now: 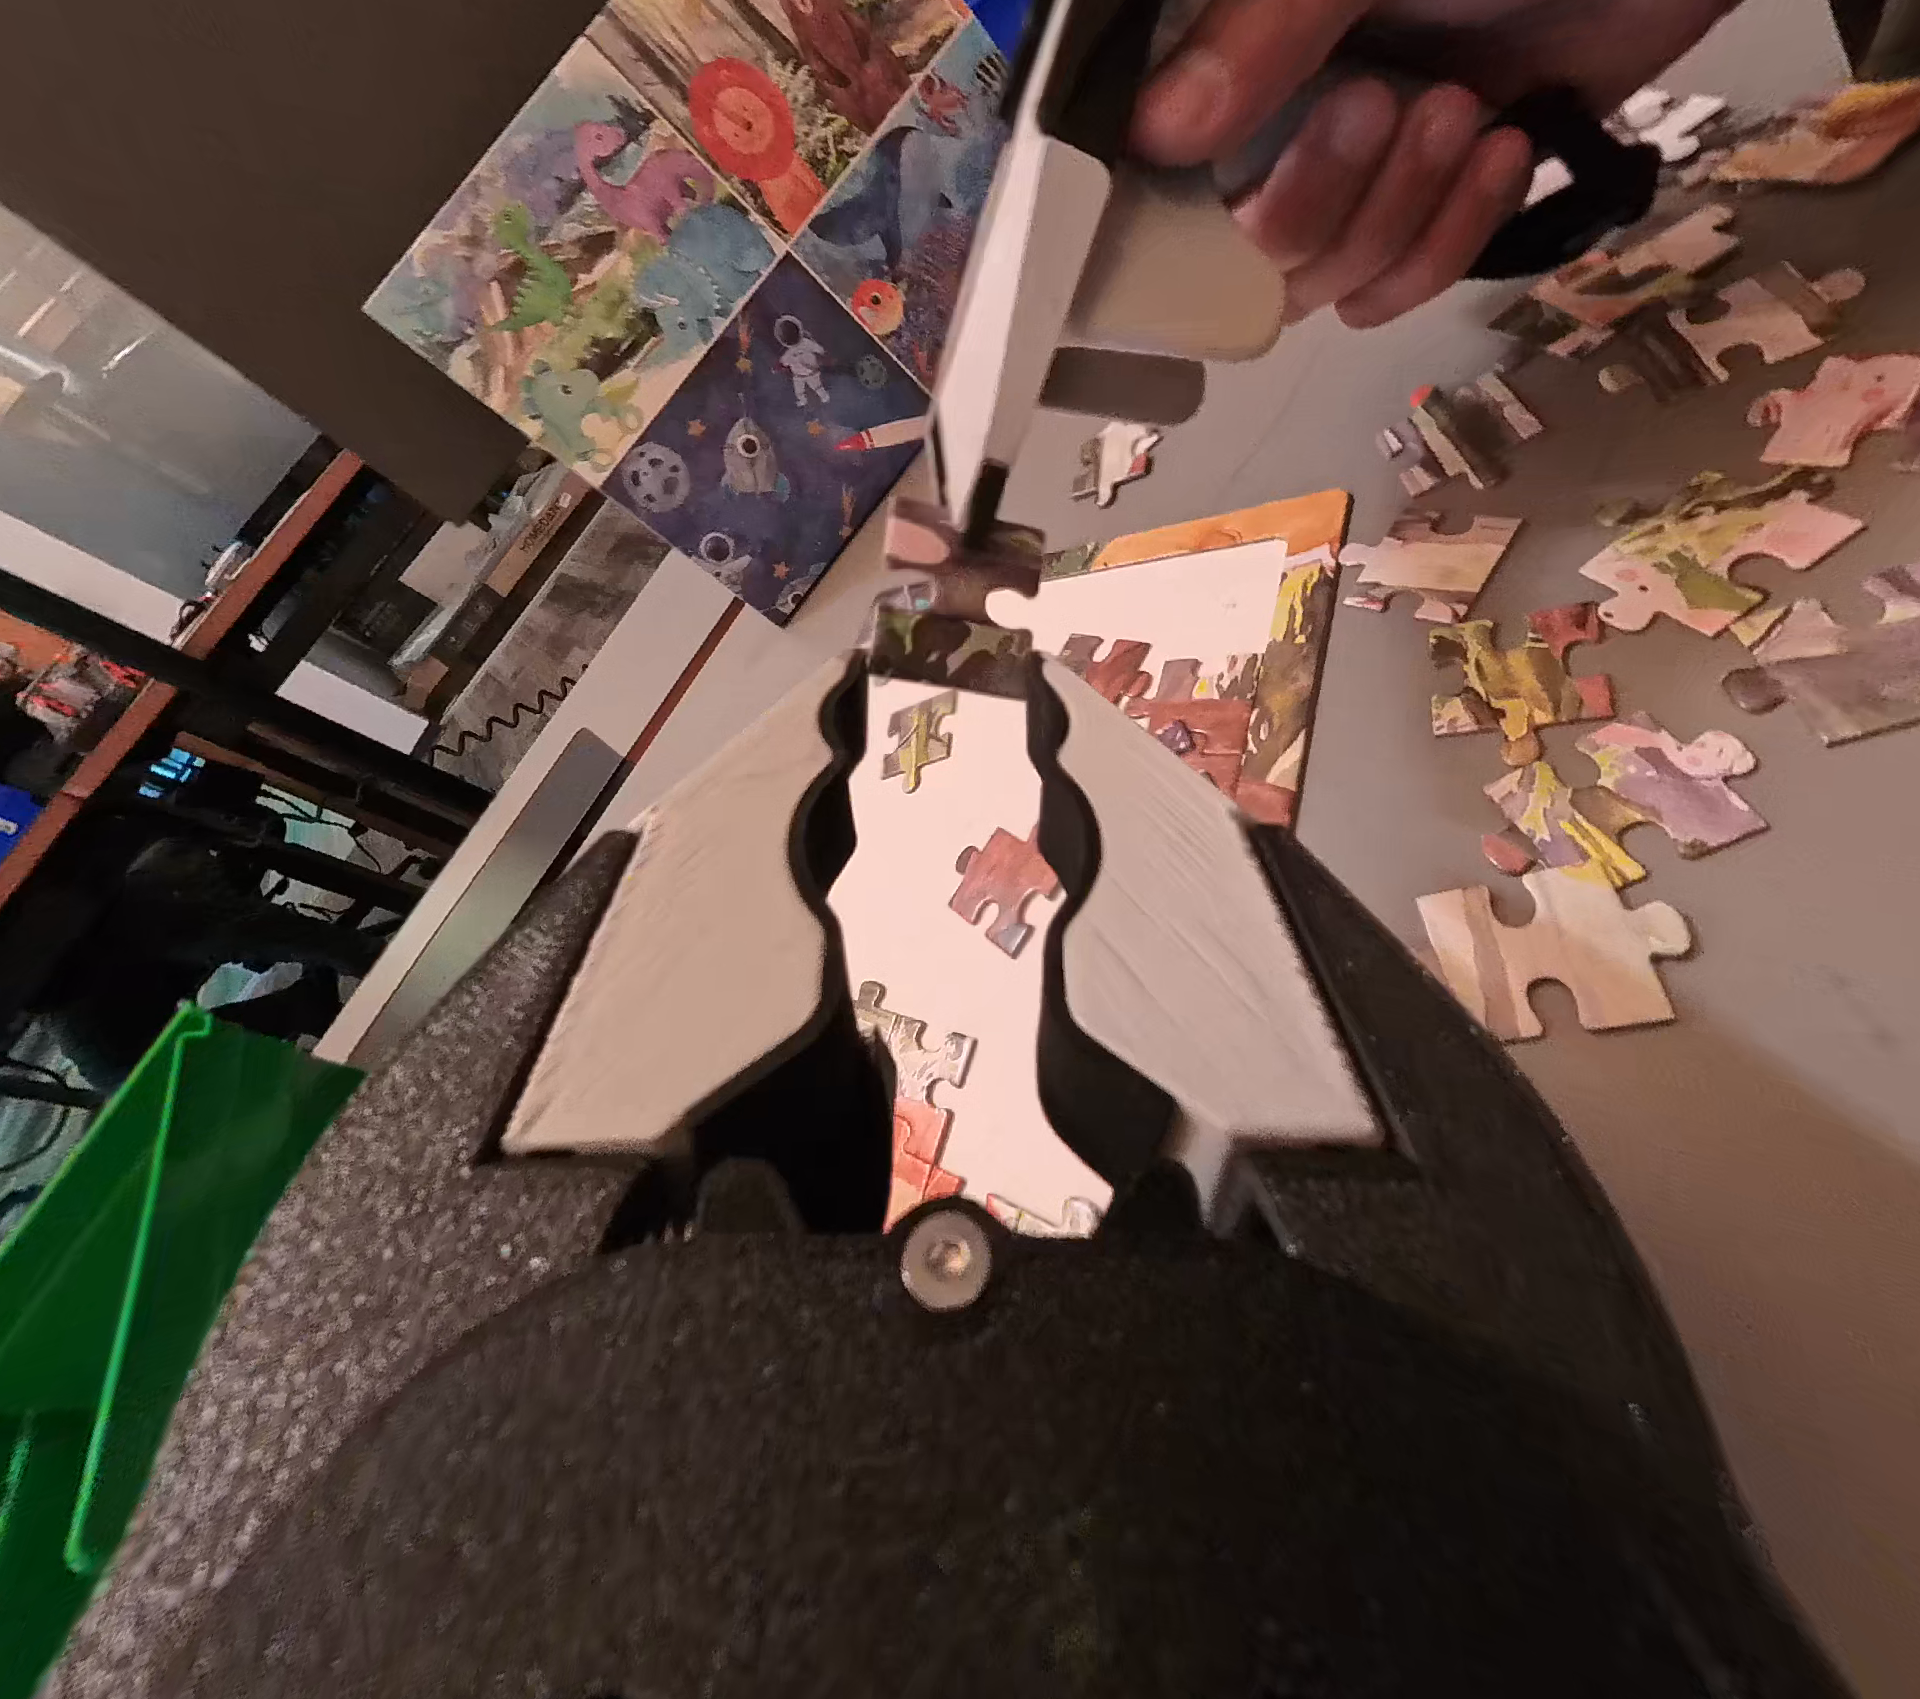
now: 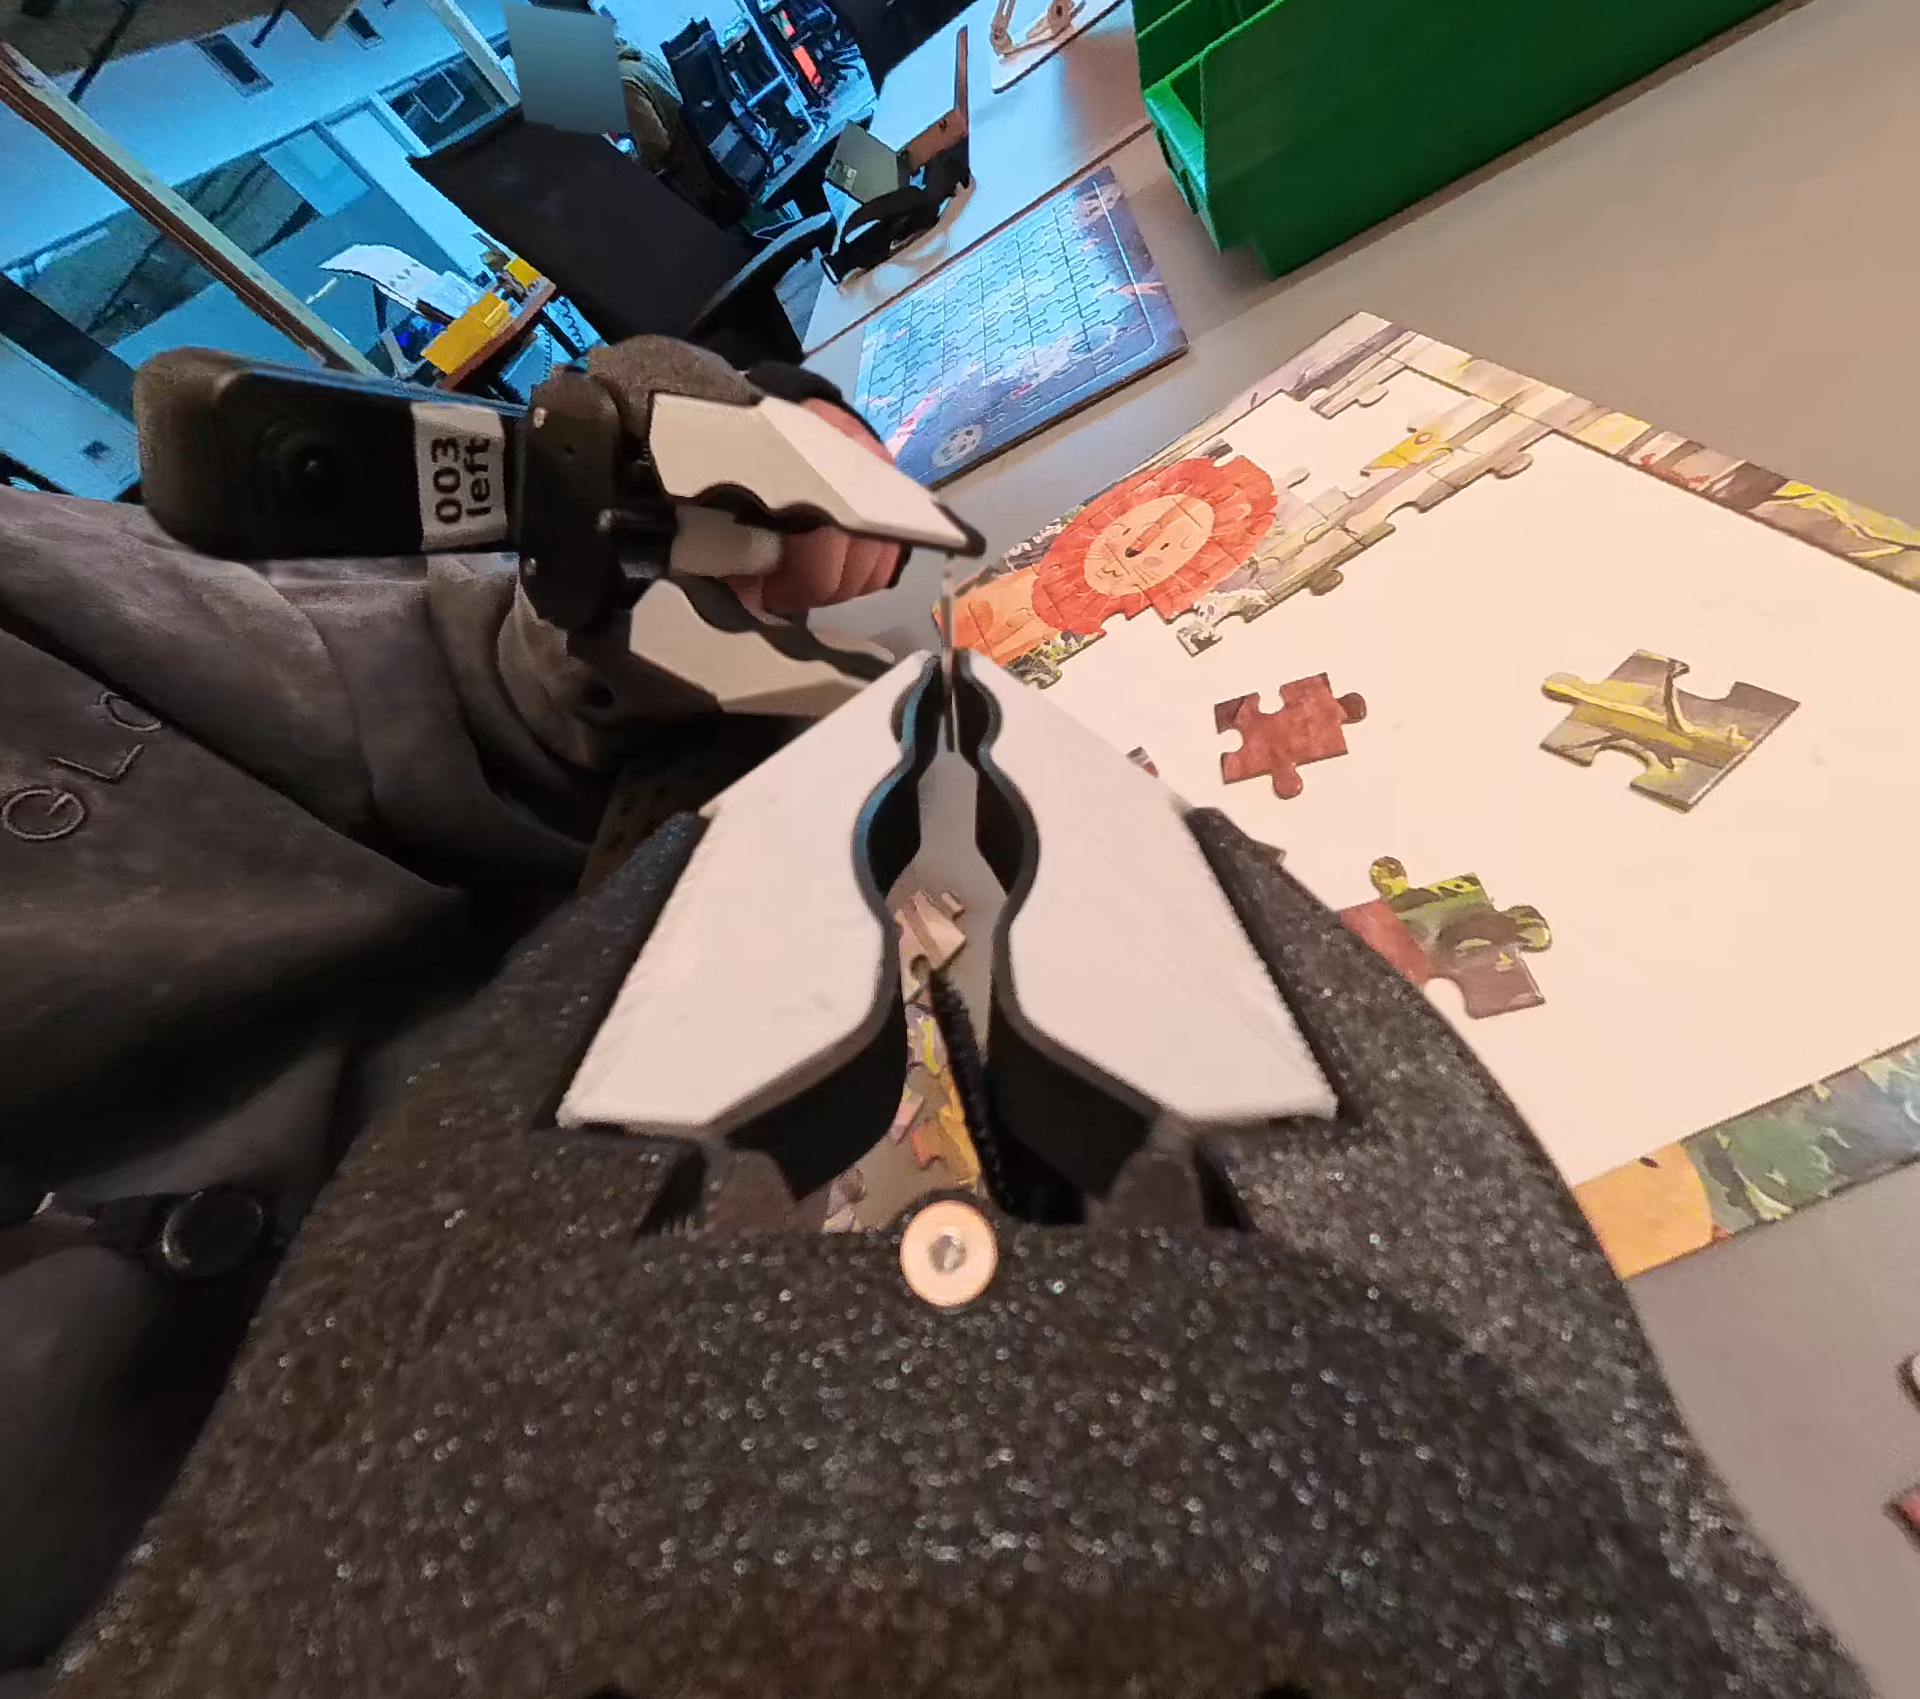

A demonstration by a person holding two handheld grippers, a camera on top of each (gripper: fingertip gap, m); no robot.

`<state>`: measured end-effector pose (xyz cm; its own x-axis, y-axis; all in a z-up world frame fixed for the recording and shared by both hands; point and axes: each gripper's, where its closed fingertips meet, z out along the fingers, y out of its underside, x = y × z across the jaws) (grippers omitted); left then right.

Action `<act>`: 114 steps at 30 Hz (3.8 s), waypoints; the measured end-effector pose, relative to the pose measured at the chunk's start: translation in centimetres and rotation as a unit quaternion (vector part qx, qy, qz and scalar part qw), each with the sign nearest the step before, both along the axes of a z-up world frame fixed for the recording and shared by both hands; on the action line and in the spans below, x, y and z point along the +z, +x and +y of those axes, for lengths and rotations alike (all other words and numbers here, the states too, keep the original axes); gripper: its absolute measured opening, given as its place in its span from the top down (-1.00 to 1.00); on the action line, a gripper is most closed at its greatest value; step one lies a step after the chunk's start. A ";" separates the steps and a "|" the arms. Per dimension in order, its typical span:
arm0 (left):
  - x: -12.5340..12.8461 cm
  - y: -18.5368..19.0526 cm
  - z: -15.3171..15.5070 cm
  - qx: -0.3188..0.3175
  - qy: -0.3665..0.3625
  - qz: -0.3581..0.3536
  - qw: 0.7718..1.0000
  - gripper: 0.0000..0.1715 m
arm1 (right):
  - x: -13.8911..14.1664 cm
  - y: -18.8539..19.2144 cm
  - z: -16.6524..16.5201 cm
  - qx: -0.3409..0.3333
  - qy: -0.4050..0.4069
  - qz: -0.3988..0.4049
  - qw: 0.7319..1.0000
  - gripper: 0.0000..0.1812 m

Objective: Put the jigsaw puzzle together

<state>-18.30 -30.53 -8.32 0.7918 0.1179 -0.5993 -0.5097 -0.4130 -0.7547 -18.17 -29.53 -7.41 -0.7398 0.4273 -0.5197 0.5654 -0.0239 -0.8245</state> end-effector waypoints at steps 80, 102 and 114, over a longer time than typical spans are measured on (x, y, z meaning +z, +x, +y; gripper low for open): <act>-3.0 -7.1 -3.4 0.163 0.015 -0.148 0.975 0.86 | -10.9 7.7 17.3 -0.171 0.187 -0.255 0.933 0.95; -0.5 -9.0 -5.8 0.186 0.142 -0.251 0.939 0.86 | -8.9 8.6 30.1 -0.372 0.361 -0.115 0.847 0.61; -0.3 -8.7 -5.7 0.163 0.146 -0.265 0.939 0.86 | -10.9 9.9 29.9 -0.372 0.358 -0.132 0.846 0.55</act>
